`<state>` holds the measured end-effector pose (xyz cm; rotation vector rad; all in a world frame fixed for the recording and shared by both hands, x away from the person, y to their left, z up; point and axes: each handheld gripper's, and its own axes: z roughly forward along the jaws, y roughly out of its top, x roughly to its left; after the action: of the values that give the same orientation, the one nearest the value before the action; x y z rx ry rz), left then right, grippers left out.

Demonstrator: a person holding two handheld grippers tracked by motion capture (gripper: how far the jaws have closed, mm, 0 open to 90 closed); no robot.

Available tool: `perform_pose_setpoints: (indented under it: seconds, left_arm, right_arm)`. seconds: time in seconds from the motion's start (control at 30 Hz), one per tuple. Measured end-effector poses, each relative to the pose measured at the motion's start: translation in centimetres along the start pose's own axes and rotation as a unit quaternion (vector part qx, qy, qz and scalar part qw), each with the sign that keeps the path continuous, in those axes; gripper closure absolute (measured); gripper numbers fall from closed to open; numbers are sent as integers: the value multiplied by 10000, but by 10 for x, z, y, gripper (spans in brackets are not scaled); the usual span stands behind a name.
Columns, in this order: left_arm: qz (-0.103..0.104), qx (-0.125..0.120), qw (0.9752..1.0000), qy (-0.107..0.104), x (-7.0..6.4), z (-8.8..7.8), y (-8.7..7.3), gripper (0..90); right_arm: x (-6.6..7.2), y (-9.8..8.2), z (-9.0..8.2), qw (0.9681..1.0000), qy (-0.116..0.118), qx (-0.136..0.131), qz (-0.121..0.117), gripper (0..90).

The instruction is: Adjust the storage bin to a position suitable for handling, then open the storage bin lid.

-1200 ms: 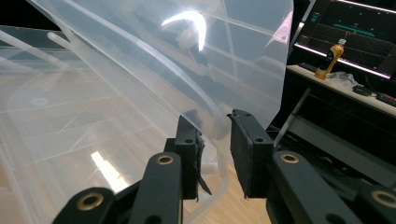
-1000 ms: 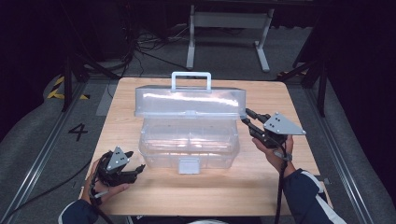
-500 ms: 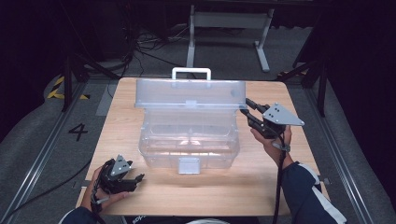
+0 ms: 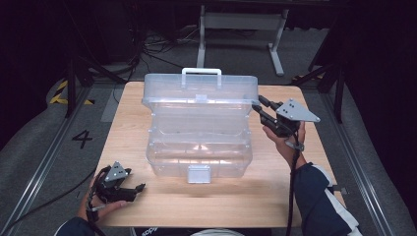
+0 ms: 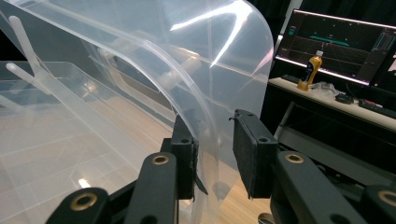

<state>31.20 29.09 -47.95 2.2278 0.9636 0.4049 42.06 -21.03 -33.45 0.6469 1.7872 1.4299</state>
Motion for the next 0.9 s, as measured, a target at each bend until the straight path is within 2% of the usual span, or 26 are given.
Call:
perform_pose_setpoints:
  seconds: [0.07, 0.1, 0.17, 0.23, 0.27, 0.37, 0.4, 0.47, 0.6, 0.63, 0.7, 0.8, 0.9]
  left_arm:
    - [-71, 22, 10000, -52, 2, -1, -1, 196]
    - [-94, -45, 9999, -96, 4, 0, -3, 192]
    - [-116, -12, 9999, -65, 7, -2, -5, 189]
    - [-122, -5, 9999, -42, 10, -4, -6, 189]
    - [-196, -19, 9998, -41, 10, -4, -7, 188]
    - [-71, -21, 10000, 39, 13, -5, -7, 189]
    - [-138, -13, 9999, -30, 12, -5, -8, 189]
    - [-150, 19, 9999, -11, 12, -5, -7, 186]
    - [-107, -22, 9999, 1, 14, -3, -5, 173]
    - [-171, 3, 9998, -47, 13, -2, -5, 171]
    - [-94, 8, 10000, -29, 15, -2, -4, 170]
    - [-73, 8, 10000, -10, 15, -2, -4, 170]
    - [-108, 17, 9999, -23, 15, -1, -4, 169]
  right_arm:
    - [-1, 1, 1, 10000, 19, 13, -3, 692]
    - [-3, 2, 3, 10000, 36, 31, 40, 668]
    - [-5, 4, 6, 9999, 49, 74, 101, 669]
    - [-6, 6, 9, 9999, -6, 116, 61, 680]
    - [-5, 7, 9, 9999, -41, 131, 31, 684]
    - [-5, 11, 11, 9996, -129, 234, -68, 697]
    - [-6, 13, 12, 9994, -171, 288, -99, 702]
    - [-7, 16, 16, 9991, -235, 324, -115, 704]
    - [-12, 19, 22, 9992, -279, 297, 53, 718]
    - [-13, 19, 25, 9991, -328, 261, 68, 722]
    - [-12, 19, 28, 9989, -414, 223, 59, 729]
    - [-14, 19, 30, 9987, -434, 196, 170, 736]
    - [-14, 19, 31, 9986, -475, 149, 155, 747]
